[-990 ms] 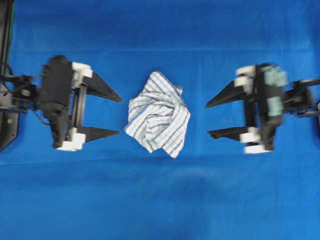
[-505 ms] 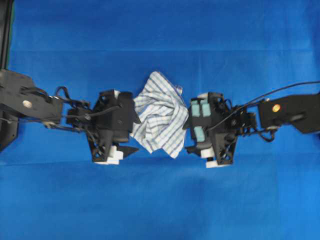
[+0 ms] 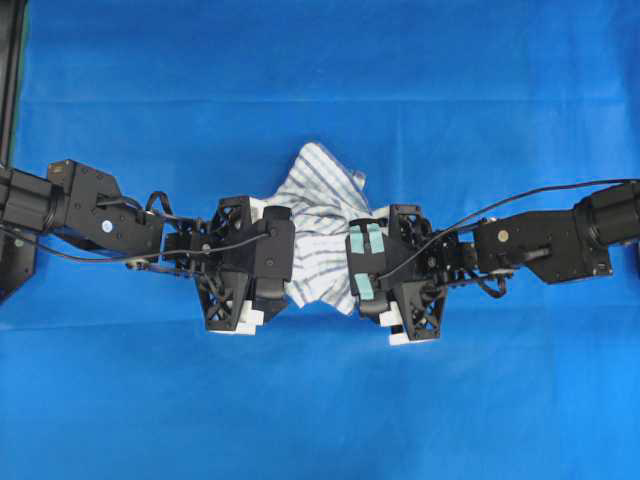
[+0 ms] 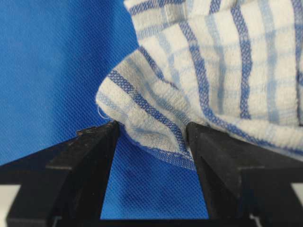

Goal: Lift the towel with both arms.

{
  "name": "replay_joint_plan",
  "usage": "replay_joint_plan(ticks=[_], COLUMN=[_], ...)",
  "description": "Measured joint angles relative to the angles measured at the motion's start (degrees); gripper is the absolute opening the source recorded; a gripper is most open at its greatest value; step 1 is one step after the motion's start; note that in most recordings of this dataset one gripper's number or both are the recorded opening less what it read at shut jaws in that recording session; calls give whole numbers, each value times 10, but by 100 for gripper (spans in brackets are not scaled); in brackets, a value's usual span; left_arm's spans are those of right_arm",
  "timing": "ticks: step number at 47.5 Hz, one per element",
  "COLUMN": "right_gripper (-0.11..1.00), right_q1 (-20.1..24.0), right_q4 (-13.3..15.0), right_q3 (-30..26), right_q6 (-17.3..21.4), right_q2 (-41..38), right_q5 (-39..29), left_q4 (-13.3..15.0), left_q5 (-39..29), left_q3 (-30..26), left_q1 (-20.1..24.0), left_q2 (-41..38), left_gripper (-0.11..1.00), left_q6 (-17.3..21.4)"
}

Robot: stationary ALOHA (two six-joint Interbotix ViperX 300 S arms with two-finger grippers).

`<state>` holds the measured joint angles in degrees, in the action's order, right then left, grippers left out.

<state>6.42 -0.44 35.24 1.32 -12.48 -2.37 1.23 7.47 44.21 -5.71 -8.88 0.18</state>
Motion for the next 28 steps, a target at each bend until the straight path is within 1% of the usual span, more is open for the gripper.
replay_joint_plan(ticks=[3,4,6,8,10,13,15,16,23,28], right_gripper=[60,58,52,42,30,12,3,3,3,3], right_q1=[0,-1,-3,-5,-9,-14,-17,-18,-19,-19], right_q4=[0,0,0,0,0,0,0,0,0,0], right_q3=[-1,-1,-1,-1,-1,-1,-1,-2,-2,-2], right_q6=[0,0,0,0,0,0,0,0,0,-2], right_q2=[-1,0,-1,-1,-1,-1,0,-1,0,10], right_q5=[0,0,0,0,0,0,0,0,-1,-11], left_q4=[0,0,0,0,0,0,0,0,0,0], left_q5=[-2,-3,-7,-10,-16,-22,-27,-28,-40,-64], left_q3=[-2,-2,-2,-2,-2,-3,-3,-3,-4,-11], left_q1=[3,4,8,11,14,18,19,20,20,20], left_q2=[0,0,-1,-1,-1,-2,-1,-2,2,21], left_gripper=[74,69,57,44,31,15,6,4,4,4], left_q6=[-2,-1,-1,0,2,4,4,4,3,0])
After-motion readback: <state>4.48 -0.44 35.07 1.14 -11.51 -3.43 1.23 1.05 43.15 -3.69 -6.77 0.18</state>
